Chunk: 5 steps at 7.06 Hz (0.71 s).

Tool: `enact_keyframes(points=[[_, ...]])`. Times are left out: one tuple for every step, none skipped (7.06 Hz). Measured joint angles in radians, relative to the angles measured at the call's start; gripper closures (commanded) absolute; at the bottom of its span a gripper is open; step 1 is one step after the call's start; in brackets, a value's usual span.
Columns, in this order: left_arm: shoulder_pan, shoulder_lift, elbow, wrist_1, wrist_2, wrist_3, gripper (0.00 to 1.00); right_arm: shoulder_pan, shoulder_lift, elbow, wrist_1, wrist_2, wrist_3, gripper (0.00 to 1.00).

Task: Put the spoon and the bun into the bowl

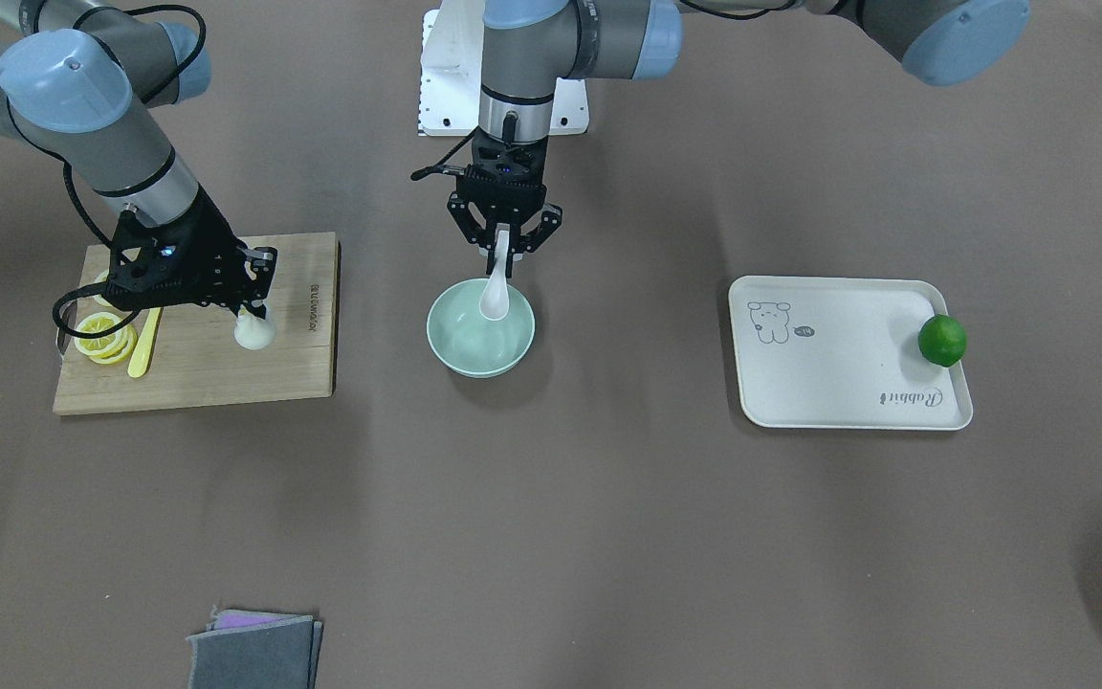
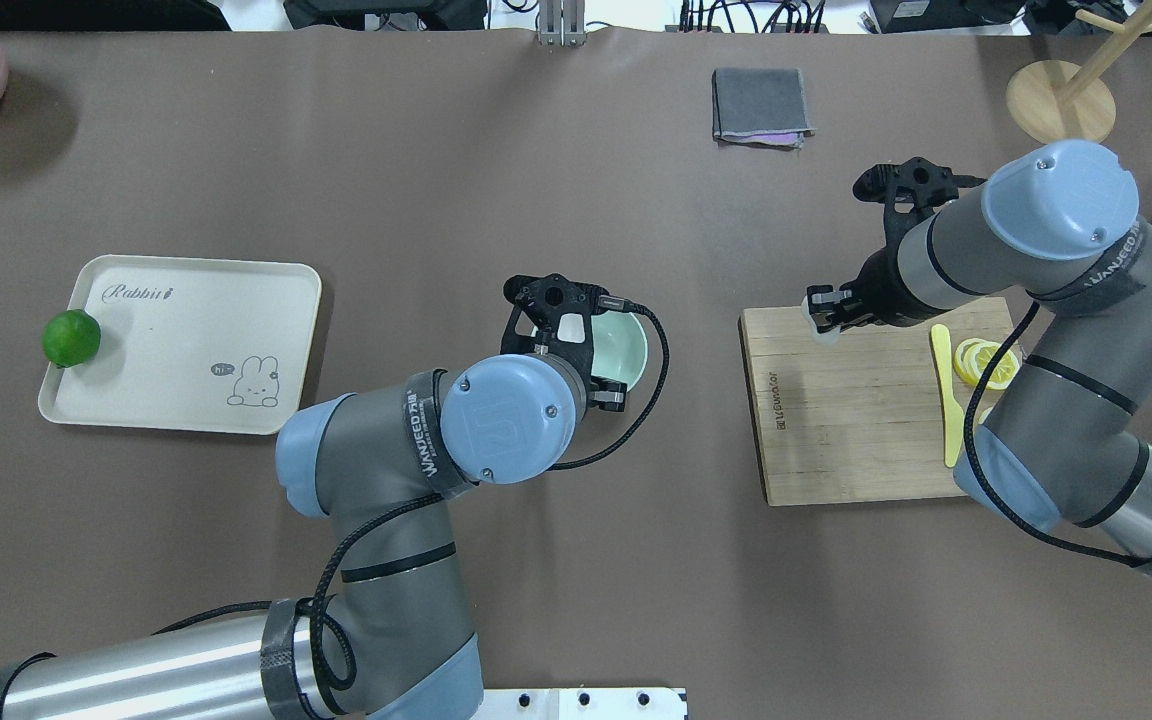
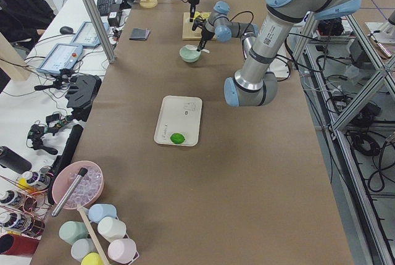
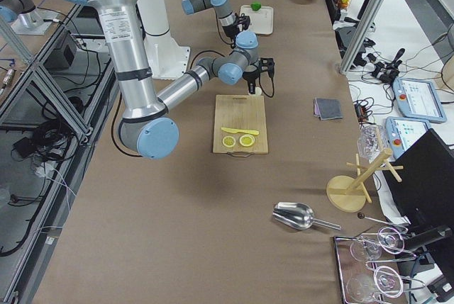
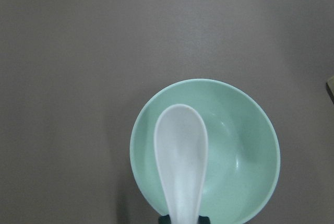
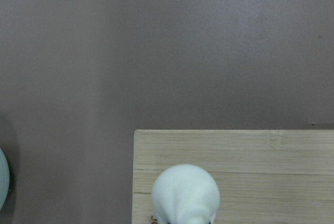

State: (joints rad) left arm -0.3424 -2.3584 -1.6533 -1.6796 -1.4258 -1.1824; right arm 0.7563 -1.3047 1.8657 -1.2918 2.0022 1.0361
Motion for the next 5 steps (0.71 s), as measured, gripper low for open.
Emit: enact_keyframes(points=[[0.0,-0.01,0.018,-0.004,0.012,0.002,1.0,-0.001,0.011,-0.001,-0.001,0.001,0.013,1.0],[-0.002,-0.019,0.03,-0.008,0.022,0.002,1.0,-0.004,0.027,-0.002,-0.001,0.002,0.04,1.0],[-0.003,-0.027,0.04,-0.01,0.026,0.003,0.73,-0.008,0.039,-0.003,-0.002,0.002,0.061,1.0],[-0.005,-0.034,0.048,-0.011,0.028,0.003,0.06,-0.011,0.044,-0.002,-0.001,0.003,0.071,1.0],[-0.007,-0.041,0.056,-0.01,0.029,0.0,0.03,-0.012,0.05,-0.002,-0.001,0.003,0.075,1.0]])
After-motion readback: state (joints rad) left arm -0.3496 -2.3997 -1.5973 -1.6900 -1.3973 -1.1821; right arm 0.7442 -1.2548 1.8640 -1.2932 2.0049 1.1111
